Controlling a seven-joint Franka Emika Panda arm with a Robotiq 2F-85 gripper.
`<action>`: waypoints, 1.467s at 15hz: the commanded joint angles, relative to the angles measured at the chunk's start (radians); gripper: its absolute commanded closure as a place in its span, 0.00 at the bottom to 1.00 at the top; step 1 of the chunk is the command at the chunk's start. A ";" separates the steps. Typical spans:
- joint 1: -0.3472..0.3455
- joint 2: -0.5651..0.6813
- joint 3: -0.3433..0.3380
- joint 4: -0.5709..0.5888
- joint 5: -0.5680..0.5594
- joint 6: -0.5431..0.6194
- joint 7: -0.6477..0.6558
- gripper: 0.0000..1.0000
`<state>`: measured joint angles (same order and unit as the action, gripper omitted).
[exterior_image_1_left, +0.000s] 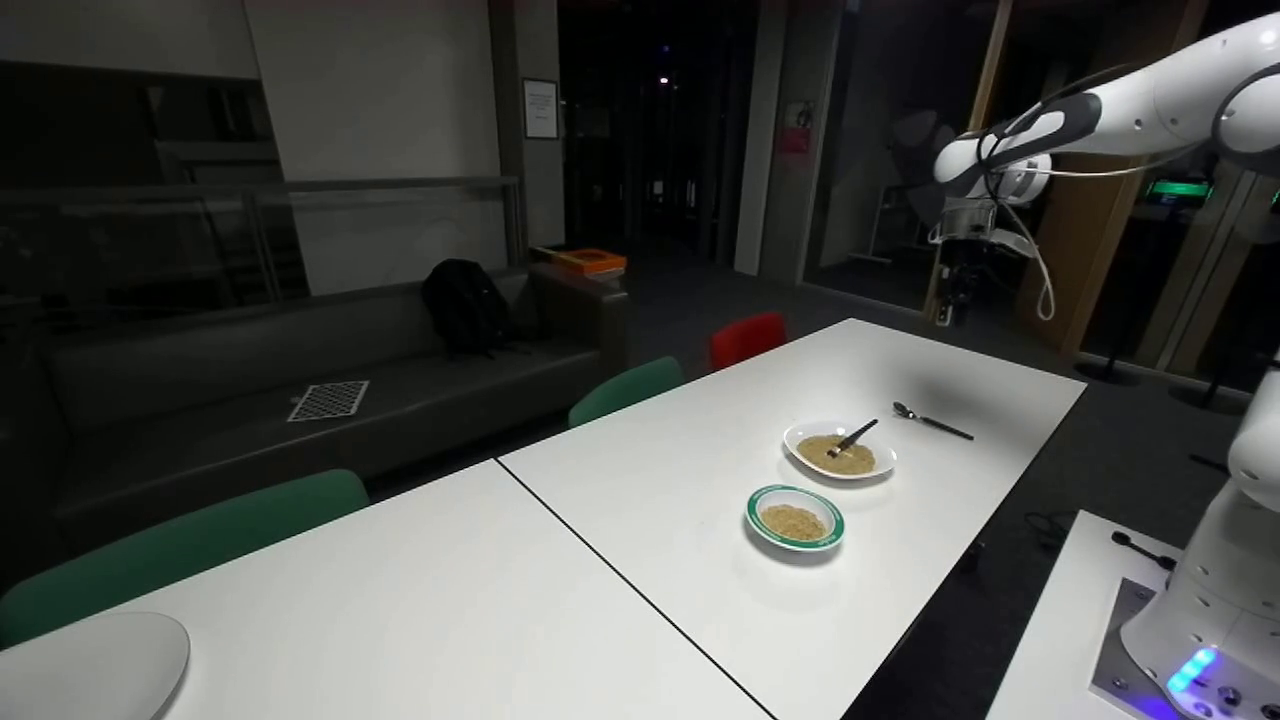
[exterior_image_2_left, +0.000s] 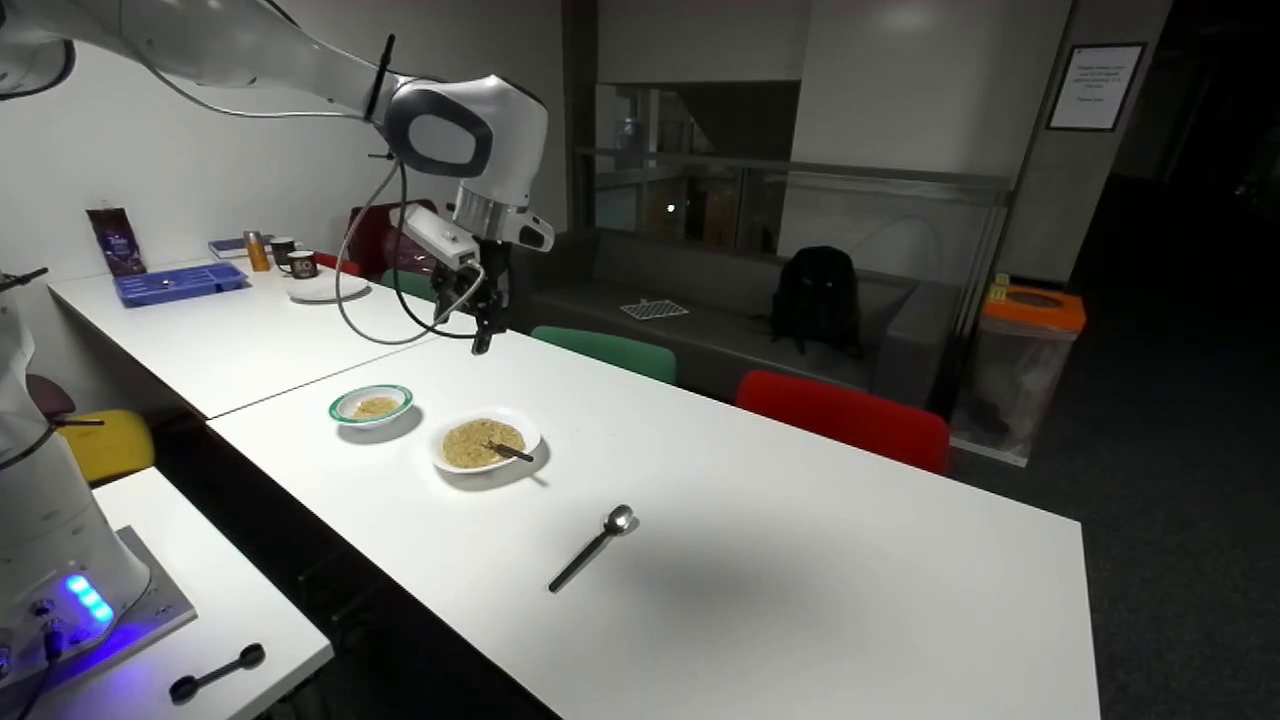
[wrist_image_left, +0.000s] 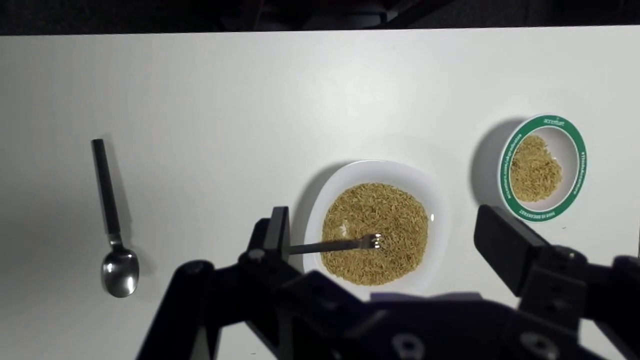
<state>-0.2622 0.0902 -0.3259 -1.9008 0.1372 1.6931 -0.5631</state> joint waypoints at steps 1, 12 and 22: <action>-0.022 0.030 0.024 -0.007 -0.037 0.072 -0.042 0.00; -0.184 0.374 0.033 0.188 -0.080 0.241 -0.248 0.00; -0.252 0.424 0.062 0.206 -0.121 0.248 -0.286 0.00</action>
<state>-0.5137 0.5639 -0.2856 -1.6233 0.0565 1.8679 -0.8387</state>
